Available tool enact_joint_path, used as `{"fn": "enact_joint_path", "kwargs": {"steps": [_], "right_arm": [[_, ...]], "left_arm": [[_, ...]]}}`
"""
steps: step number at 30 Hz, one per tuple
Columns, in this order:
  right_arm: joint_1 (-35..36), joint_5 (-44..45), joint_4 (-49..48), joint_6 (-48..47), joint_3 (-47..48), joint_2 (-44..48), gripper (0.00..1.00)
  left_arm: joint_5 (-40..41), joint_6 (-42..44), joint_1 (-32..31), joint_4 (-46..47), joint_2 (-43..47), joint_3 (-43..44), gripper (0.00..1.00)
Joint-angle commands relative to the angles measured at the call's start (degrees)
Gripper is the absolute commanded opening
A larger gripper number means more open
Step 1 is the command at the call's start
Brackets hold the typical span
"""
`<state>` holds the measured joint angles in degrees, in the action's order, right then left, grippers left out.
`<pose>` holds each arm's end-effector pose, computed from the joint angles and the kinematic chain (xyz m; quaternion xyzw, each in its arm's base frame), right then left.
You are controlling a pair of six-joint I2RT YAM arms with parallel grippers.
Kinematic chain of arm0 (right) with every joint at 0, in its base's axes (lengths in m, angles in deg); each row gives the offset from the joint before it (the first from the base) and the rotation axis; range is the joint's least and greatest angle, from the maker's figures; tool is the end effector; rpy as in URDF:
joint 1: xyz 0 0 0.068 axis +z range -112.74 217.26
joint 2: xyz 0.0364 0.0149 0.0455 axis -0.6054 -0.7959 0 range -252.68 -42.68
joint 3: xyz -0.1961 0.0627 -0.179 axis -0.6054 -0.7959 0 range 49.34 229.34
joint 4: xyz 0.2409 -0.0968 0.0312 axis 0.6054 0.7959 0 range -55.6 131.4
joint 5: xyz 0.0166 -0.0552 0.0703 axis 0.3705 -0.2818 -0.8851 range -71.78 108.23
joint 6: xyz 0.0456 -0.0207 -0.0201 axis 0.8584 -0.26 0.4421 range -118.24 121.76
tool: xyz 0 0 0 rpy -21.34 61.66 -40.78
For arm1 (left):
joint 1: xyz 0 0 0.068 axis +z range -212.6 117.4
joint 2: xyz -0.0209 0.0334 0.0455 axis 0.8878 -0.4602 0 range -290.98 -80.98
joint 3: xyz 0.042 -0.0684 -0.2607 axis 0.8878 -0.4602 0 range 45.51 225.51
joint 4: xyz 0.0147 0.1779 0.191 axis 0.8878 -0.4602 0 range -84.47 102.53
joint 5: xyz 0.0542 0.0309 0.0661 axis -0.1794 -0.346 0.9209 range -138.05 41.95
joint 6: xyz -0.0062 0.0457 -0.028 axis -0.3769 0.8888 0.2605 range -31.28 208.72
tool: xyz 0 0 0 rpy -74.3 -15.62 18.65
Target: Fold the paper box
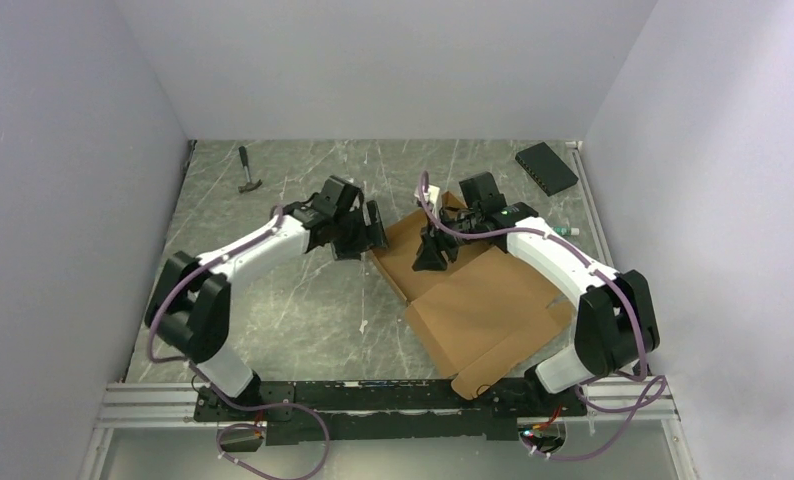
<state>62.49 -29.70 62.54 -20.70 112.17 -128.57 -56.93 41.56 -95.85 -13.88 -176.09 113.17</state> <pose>0.2703 0.1566 0.2598 -0.4719 0.7338 0.3904 0.2942 0.2922 -0.1981 0.2285 -0.0909 0.9438 -0.2559 0.1886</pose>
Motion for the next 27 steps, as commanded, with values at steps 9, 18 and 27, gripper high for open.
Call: {"fn": "enact_joint_path", "kwargs": {"steps": [9, 18, 27], "right_arm": [[-9.9, -8.9, 7.0, -12.5, -1.0, 14.8, 0.69], [-27.7, -25.2, -0.8, -11.1, -12.5, 27.5, 0.99], [-31.5, -25.7, -3.0, -8.2, -13.5, 26.1, 0.99]], "left_arm": [[-17.7, 25.1, 11.9, 9.7, 5.7, 6.9, 0.99], [-22.0, 37.3, 8.1, 7.5, -10.7, 21.8, 0.93], [-9.4, 51.7, 1.2, -9.6, -30.4, 45.3, 0.76]]}}
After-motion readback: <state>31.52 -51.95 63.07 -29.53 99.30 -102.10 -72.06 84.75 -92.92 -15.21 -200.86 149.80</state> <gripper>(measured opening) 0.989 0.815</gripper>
